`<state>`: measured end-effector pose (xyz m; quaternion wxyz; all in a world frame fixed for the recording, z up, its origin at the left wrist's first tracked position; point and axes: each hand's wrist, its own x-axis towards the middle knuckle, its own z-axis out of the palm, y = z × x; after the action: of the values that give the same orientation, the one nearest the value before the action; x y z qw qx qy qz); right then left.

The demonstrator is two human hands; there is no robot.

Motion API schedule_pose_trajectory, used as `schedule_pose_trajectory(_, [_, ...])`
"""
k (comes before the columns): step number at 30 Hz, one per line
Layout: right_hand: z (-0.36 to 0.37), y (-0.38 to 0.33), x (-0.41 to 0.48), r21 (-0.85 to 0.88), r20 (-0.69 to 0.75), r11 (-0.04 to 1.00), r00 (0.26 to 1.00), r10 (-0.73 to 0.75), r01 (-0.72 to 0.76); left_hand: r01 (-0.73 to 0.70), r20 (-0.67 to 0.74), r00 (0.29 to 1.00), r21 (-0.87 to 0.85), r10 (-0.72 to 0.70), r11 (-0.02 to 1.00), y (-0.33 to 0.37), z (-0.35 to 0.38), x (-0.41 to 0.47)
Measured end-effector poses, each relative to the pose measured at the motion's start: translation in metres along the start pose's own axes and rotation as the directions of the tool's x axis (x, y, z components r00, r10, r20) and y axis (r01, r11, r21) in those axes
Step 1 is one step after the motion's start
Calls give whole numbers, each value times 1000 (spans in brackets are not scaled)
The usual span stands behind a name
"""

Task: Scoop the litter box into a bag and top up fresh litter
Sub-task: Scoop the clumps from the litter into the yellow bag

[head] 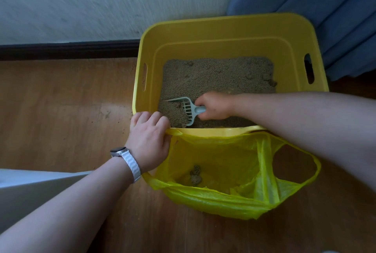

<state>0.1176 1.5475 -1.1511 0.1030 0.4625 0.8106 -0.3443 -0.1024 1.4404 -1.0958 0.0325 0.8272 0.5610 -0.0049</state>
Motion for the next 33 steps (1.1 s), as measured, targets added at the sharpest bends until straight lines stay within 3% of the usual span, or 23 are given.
schedule_pose_trajectory(16, [-3,-9,-15,305,-77,952,995,66,-40,-9,-23,1000,4,9,1000,-3,3,0])
schedule_pose_trajectory(33, [-41,17,-84,350,-303,925,916,263,-150,28,-10,1000,-12,-28,1000,0,0,-3])
